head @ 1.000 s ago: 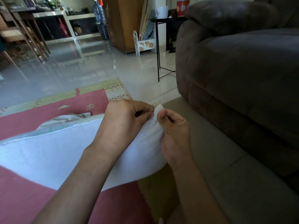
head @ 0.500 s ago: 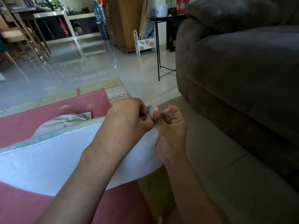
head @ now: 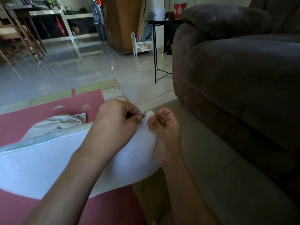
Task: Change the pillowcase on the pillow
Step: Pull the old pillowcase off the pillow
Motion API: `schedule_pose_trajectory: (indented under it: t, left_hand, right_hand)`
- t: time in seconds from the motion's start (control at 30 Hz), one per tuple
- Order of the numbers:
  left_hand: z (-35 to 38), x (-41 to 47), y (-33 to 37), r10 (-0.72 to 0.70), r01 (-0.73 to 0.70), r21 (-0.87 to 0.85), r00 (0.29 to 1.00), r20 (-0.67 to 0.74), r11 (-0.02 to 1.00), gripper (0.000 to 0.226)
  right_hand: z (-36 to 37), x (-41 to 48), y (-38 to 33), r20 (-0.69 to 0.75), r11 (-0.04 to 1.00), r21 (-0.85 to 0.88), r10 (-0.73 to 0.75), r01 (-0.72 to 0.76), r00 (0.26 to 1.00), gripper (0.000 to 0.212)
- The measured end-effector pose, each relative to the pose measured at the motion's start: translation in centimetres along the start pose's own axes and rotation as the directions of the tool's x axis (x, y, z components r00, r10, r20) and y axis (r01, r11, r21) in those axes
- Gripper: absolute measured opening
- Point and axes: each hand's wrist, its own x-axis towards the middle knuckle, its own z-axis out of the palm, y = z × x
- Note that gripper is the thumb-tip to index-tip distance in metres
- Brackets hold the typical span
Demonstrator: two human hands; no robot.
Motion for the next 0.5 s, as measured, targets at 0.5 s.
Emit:
schedule_pose_trajectory:
  t: [0.5]
  left_hand:
    - [-0.9, -0.7, 0.0, -0.005, -0.001, 0.09, 0.997, 0.071, 0.996, 0.009]
  right_hand:
    - [-0.1, 0.6, 2.2, -0.046, 0.986, -0.123, -0.117, 0.111, 0.992, 0.027]
